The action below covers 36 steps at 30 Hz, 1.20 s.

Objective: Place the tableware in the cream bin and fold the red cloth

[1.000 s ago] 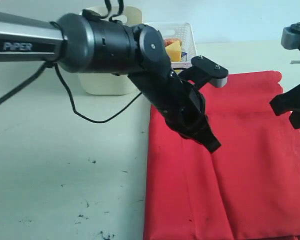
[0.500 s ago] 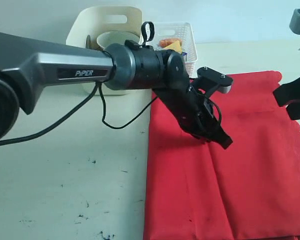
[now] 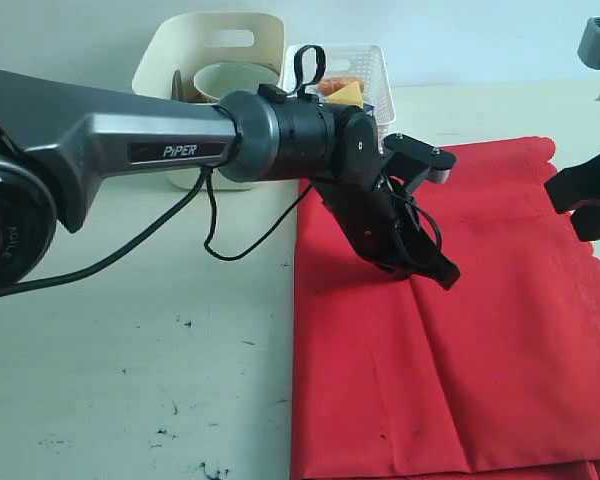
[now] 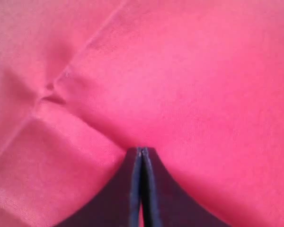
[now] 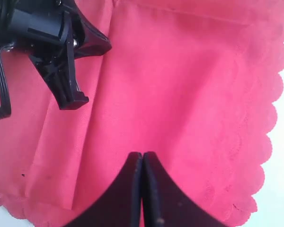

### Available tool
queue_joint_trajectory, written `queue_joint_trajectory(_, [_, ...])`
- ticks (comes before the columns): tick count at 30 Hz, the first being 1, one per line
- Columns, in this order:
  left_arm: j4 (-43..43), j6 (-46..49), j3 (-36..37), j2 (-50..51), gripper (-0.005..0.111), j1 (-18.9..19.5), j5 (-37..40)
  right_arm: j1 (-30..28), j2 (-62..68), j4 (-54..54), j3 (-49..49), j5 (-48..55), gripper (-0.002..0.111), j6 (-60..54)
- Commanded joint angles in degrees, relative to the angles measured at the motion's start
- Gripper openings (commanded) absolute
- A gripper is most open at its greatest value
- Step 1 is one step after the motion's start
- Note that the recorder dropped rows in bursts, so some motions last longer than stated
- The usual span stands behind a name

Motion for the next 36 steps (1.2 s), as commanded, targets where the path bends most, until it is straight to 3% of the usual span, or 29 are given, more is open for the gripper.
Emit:
queue_joint_trajectory(1, [1.13, 0.35, 0.46, 1.84, 0.0, -0.15, 2.45, 0.09, -0.44, 0.19, -0.32, 0.11, 0.0, -0.66])
queue_joint_trajectory(18, [-8.08, 4.19, -8.24, 2.3, 0.0, -2.51, 2.63, 0.09, -0.44, 0.42, -0.32, -0.27, 0.0, -0.82])
queue_joint_trajectory(24, [-2.4, 3.75, -9.35, -0.38, 0.0, -2.38, 9.94, 0.09, -0.44, 0.42, -0.32, -1.89, 0.0, -1.24])
queue_joint_trajectory(32, [10.66, -6.62, -9.35, -7.22, 0.0, -1.37, 27.57, 0.09, 3.07, 4.83, -0.1, -6.8, 0.0, -4.93])
queue_joint_trajectory(36, [11.89, -9.92, -7.21, -9.51, 0.0, 0.68, 31.3, 0.09, 6.15, 4.94, -0.1, -7.61, 0.0, -5.76])
